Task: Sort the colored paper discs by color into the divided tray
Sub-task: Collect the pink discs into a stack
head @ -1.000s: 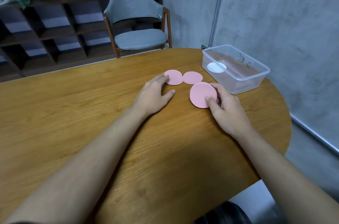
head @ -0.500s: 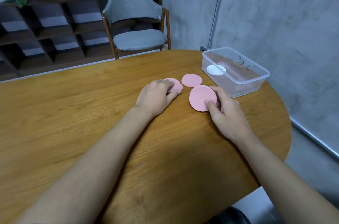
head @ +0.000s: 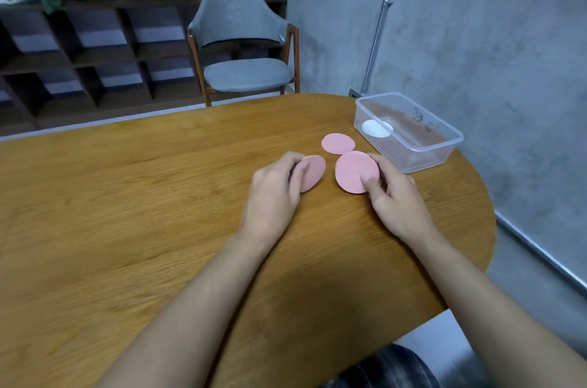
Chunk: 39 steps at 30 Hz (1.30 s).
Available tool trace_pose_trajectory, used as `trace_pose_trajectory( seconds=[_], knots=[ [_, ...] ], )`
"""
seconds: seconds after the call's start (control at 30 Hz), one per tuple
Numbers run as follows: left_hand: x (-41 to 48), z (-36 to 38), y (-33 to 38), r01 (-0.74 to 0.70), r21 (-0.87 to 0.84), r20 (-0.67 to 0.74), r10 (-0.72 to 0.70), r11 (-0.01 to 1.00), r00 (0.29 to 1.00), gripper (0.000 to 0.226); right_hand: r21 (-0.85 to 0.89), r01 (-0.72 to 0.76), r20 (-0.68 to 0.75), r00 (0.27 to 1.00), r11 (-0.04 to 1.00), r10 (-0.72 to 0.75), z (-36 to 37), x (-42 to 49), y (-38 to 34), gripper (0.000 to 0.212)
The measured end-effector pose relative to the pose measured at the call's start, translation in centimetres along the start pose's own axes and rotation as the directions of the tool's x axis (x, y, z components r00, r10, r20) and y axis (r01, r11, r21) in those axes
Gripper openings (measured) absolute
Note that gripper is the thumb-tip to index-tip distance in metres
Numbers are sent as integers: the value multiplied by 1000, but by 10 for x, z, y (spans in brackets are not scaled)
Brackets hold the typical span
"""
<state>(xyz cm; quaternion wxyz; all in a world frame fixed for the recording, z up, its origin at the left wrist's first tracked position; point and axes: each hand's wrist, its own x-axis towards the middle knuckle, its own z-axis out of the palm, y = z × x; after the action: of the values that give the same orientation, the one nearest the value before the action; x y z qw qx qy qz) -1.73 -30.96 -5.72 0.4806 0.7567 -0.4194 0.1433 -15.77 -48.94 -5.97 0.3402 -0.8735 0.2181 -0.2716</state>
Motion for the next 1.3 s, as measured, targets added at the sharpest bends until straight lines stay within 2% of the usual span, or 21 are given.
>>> trace_pose_trajectory(
  seconds=[0.07, 0.13, 0.23, 0.33, 0.47, 0.6, 0.73, 0.93, 1.03, 1.2, 1.3],
  knots=[
    [2, 1, 3, 109, -132, -16, -112, 985, 994, 13, 1, 22, 3, 1000, 1000, -22, 0, 0, -1, 35],
    [2, 6, 5, 209, -246, 85, -193, 947, 977, 11, 1, 40, 14, 999, 999, -40, -1, 0, -2, 38],
    [-2, 15, 10, 223, -294, 197, -169, 929, 966, 22, 8, 50, 30, 998, 999, -50, -1, 0, -4, 40],
    [0, 22, 15, 184, -267, 206, -130, 946, 970, 21, -1, 49, 62, 997, 999, -49, -2, 0, -2, 42],
    [4, 31, 13, 99, -128, 145, -80, 987, 986, 24, 12, 85, 91, 992, 996, -86, -2, -1, -4, 43],
    [4, 31, 14, 190, -70, 134, -179, 979, 975, 35, -49, 184, 117, 977, 982, -177, 2, -4, -7, 49],
    [3, 28, 18, 177, -76, 134, -166, 981, 977, 23, -96, 233, 139, 966, 968, -219, 5, -6, -8, 51],
    [6, 26, 15, 280, -193, 281, -220, 940, 934, 63, -111, 266, 153, 957, 958, -248, 5, -9, -11, 52],
    [5, 25, 15, 264, -173, 284, -208, 949, 936, 61, -130, 253, 173, 958, 959, -230, 5, -9, -12, 52],
    [0, 26, 21, 213, -115, 210, -186, 970, 960, 53, -164, 158, 184, 975, 974, -127, 6, -9, -18, 60],
    [0, 29, 23, 194, -20, 251, -183, 981, 951, 55, -189, 153, 193, 974, 970, -116, 6, -9, -17, 63]
  ],
)
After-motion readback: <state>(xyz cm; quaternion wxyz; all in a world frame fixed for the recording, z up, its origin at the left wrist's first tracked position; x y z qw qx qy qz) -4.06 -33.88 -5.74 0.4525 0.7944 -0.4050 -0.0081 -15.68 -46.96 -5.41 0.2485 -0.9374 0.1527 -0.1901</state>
